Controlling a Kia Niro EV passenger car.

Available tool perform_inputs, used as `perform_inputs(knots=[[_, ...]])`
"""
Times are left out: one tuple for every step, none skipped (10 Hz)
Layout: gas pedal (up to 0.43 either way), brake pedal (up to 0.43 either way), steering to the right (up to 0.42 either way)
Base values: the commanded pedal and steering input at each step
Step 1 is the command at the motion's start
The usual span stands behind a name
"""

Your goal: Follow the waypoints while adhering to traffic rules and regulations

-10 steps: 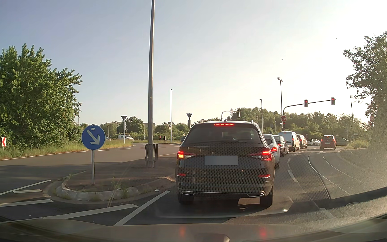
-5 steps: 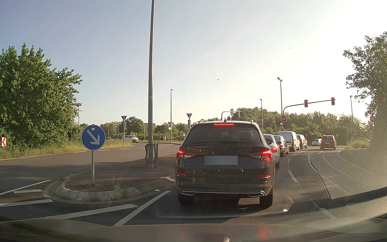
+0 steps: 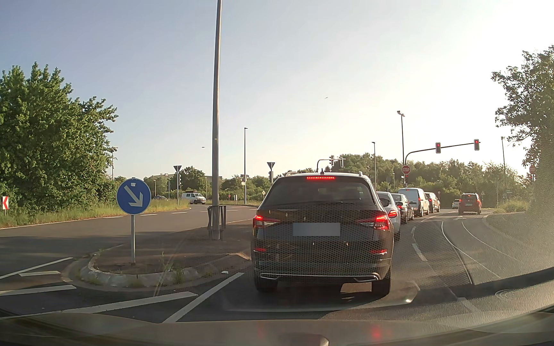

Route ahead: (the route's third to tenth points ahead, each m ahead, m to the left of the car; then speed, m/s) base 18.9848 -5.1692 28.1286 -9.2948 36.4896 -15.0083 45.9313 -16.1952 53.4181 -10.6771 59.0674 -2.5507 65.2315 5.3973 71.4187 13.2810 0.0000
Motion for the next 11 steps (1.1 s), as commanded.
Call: perform_inputs(knots=[[0.000, 0.421, 0.052], [0.000, 0.421, 0.052], [0.000, 0.421, 0.052], [0.000, 0.415, 0.052], [0.000, 0.421, 0.052], [0.000, 0.421, 0.052], [0.000, 0.421, 0.052], [0.000, 0.421, 0.052], [0.000, 0.421, 0.052], [0.000, 0.421, 0.052], [0.000, 0.421, 0.052]])
